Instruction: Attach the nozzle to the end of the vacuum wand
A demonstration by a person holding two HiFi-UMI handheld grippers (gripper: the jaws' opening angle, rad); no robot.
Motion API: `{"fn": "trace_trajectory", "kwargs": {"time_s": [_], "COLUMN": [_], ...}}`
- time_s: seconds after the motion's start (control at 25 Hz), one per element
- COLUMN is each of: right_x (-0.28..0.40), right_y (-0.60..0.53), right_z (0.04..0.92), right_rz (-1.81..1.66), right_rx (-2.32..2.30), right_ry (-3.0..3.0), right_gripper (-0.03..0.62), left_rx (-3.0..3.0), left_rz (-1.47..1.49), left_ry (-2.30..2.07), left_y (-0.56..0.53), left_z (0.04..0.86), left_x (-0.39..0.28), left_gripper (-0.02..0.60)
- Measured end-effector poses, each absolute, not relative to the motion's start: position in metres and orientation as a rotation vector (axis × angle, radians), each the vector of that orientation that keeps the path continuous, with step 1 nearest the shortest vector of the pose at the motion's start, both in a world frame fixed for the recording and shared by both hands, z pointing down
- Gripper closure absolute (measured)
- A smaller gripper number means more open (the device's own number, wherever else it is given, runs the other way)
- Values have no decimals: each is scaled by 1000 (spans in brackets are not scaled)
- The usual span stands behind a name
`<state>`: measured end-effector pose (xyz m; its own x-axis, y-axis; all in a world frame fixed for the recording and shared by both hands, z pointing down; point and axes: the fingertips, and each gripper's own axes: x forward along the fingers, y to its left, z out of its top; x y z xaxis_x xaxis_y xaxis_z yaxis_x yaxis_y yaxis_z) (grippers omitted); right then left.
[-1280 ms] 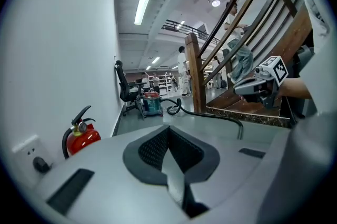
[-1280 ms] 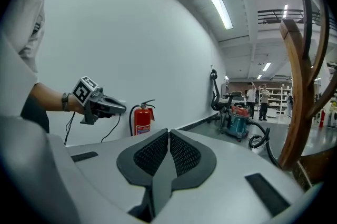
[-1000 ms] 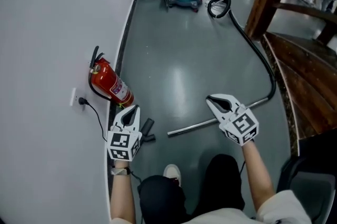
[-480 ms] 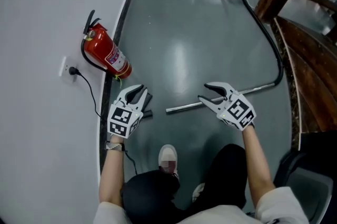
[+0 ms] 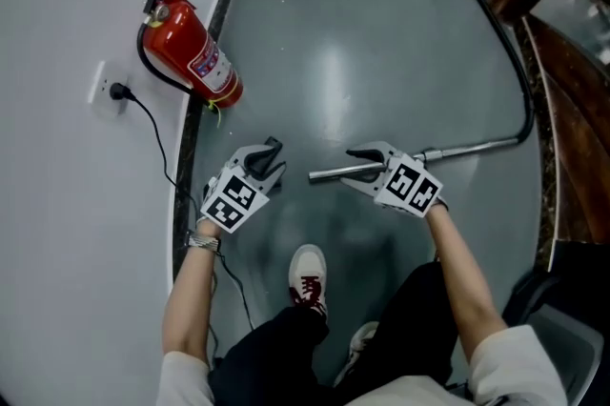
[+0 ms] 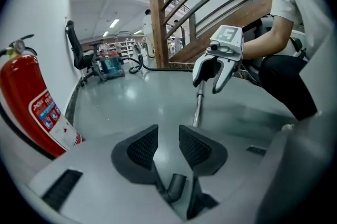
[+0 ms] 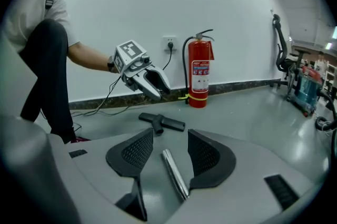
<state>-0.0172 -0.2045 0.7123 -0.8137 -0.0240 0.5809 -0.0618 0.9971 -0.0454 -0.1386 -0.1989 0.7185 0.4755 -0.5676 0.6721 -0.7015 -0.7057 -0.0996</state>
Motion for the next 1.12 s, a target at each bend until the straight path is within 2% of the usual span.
{"fn": "trace_trajectory", "kwargs": {"time_s": [0.36,0.56,0.8,1.0,1.12], "right_x": [-29,-26,1,-4,-1], "right_y": [-200,-196,-195,-192,-200], "right_z": [776,816,873,888,895], "right_rz": [-27,-95,-157,-204,-208], "right_rx": [-138,-194,-253,-289,-267], "right_ry": [-2344,-2255,-2060,-2023,-2014], "right_gripper": [378,375,375,375,376], "left_rx": [2459,2392,2339,2293,2288], "left_rz": [1098,1248,1494,1537,1549], "left_ry": [-962,-882,-682,-643,-648], "left_y": [-188,-175,-150,-145,-146], "left_z": [783,823,867,893,903], "left_x": [-150,-166,-153,-157,-163], "left_gripper": [433,419,357,301,299]}}
